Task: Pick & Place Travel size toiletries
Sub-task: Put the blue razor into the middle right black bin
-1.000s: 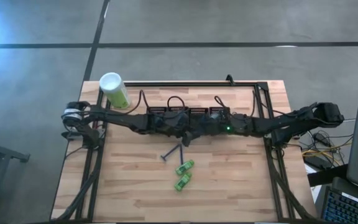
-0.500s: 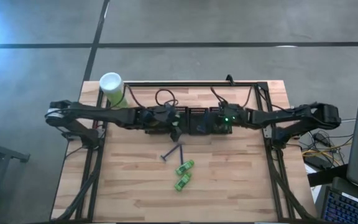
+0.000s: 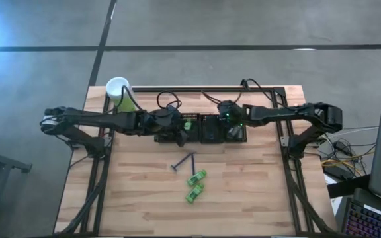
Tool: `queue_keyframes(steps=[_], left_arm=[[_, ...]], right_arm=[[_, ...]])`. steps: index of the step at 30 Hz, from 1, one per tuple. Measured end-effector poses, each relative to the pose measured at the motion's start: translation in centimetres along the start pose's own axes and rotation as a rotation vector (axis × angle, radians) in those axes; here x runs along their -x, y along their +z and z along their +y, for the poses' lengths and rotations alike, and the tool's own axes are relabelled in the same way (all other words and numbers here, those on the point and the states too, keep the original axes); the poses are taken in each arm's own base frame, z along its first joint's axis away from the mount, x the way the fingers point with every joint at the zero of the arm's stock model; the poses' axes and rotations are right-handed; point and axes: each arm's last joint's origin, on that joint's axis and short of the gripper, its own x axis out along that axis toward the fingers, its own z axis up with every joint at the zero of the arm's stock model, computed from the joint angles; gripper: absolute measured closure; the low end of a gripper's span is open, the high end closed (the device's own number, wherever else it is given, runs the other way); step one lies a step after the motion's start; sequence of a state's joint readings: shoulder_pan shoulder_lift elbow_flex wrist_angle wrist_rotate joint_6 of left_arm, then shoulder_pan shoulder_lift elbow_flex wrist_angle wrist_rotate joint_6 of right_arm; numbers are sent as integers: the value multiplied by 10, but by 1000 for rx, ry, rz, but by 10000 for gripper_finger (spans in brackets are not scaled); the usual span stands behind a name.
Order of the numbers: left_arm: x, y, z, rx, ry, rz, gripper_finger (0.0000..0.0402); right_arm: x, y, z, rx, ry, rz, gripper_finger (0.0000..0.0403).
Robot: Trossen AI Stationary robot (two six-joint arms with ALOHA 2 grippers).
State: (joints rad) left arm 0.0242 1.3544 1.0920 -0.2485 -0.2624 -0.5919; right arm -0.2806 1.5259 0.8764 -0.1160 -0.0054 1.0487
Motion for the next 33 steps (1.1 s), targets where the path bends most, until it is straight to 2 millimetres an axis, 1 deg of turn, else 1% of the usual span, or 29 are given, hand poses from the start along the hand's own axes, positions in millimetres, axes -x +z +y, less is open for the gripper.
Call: queue_keyframes(steps=[3,6,8,10,13,17,22,25,27,30,33], left_arm=[[0,-1,1,7,6,10,91],[0,-3,2,2,18,27,90],[0,-3,2,-2,22,35,91],[0,-4,3,-11,26,41,92],[0,-5,4,-22,36,57,91],[0,-7,5,-41,41,76,88],[2,-4,4,-68,20,60,87],[4,1,6,-81,15,35,87],[4,4,10,-80,21,30,87],[5,8,14,-66,13,30,87],[6,12,15,-58,1,21,87]], right_arm=[[-9,9,-4,-42,-72,46,369],[-23,15,-11,-84,-129,147,365],[-30,17,-14,-104,-160,199,356],[-34,20,-11,-109,-181,215,341],[-33,26,-3,-72,-194,213,311],[-23,35,12,-16,-198,173,268],[-18,37,16,16,-230,177,220],[-3,36,25,53,-209,134,199],[17,36,35,85,-190,58,189],[54,36,43,109,-186,-95,176],[100,38,45,130,-223,-286,165]])
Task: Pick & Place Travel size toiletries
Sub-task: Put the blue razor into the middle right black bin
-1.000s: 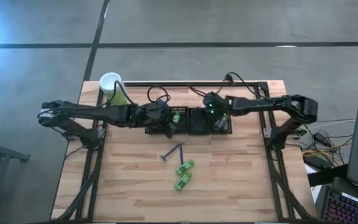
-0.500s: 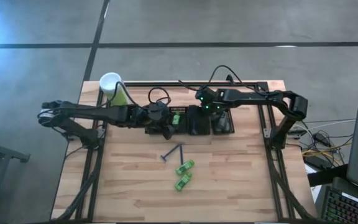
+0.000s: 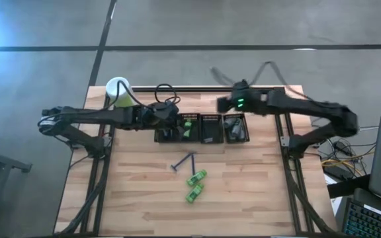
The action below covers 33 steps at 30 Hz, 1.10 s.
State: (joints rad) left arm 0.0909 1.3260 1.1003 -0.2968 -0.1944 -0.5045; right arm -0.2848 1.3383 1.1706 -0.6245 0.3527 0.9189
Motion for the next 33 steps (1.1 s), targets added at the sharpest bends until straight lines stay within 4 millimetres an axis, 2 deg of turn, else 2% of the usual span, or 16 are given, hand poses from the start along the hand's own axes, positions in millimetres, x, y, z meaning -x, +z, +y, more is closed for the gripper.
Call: queue_keyframes(steps=[3,6,10,13,17,20,25,29,33], left_arm=[[1,0,0,-1,-1,-1,87],[1,0,-1,-5,-26,14,87],[0,-3,0,-1,-37,31,87],[0,-5,0,-1,-66,64,87],[1,-10,-4,-7,-123,123,87],[2,-12,-9,14,-128,127,87],[4,-22,-21,73,-147,153,87],[6,-46,-30,87,-165,237,87],[4,-71,-31,175,-138,318,87]], right_arm=[[42,13,-11,16,-8,-175,154],[70,23,-22,21,77,-210,147],[100,27,-42,-66,24,-306,146],[109,25,-50,-44,36,-319,152],[109,17,-54,6,55,-301,164],[101,14,-53,45,94,-288,173],[82,20,-51,71,346,-151,184],[72,11,-56,90,336,-55,194],[69,2,-63,101,306,-3,200]])
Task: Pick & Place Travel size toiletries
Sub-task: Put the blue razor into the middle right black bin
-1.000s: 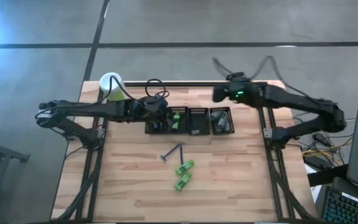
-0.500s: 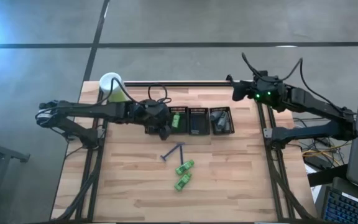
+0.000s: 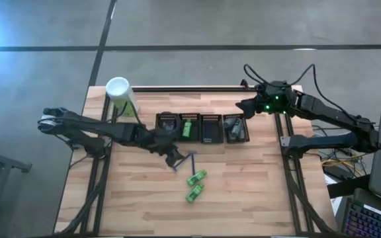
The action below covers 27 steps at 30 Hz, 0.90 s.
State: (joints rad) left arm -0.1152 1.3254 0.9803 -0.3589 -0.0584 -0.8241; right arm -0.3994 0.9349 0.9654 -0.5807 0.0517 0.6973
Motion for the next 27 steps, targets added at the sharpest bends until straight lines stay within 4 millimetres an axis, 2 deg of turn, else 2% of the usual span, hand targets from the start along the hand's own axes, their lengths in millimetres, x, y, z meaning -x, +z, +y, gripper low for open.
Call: queue_keyframes(steps=[5,11,20,27], left_arm=[[-8,-21,7,83,83,3,90],[-26,-34,3,112,179,-3,101],[-71,-27,-18,59,324,39,111],[-93,-19,-39,-56,409,126,111]], right_arm=[[-2,-12,-4,16,-1,36,206],[-4,-17,-2,46,2,53,214],[-4,-15,-4,91,-87,-28,220],[-3,-15,-3,98,-81,-29,204]])
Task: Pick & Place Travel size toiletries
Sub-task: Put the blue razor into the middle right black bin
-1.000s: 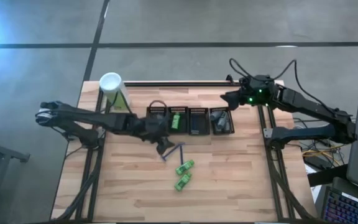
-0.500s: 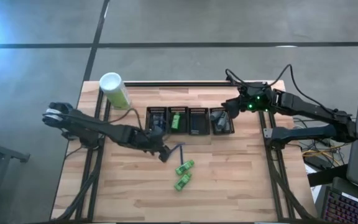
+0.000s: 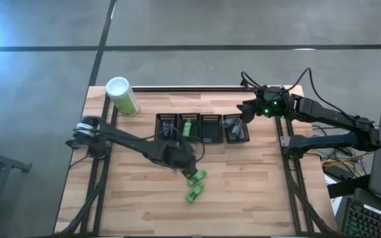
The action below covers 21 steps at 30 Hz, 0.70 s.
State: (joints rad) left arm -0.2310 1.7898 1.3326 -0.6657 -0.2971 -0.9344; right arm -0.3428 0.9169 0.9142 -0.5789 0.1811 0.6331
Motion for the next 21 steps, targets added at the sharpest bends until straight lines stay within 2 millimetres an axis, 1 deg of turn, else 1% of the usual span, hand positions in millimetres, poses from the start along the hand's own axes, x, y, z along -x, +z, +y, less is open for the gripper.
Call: queue_keyframes(steps=[4,8,12,16,21], left_arm=[[-6,7,-10,-57,15,7,111],[-15,7,-11,-114,38,11,111],[-16,2,-6,-140,59,24,113],[-19,-6,1,-180,112,72,113],[-29,-21,12,-231,151,122,113]], right_arm=[[0,0,0,0,4,4,195],[0,-1,1,1,22,15,188],[1,-3,4,9,34,22,182],[0,-5,5,24,39,31,175],[-3,-10,2,30,28,45,164]])
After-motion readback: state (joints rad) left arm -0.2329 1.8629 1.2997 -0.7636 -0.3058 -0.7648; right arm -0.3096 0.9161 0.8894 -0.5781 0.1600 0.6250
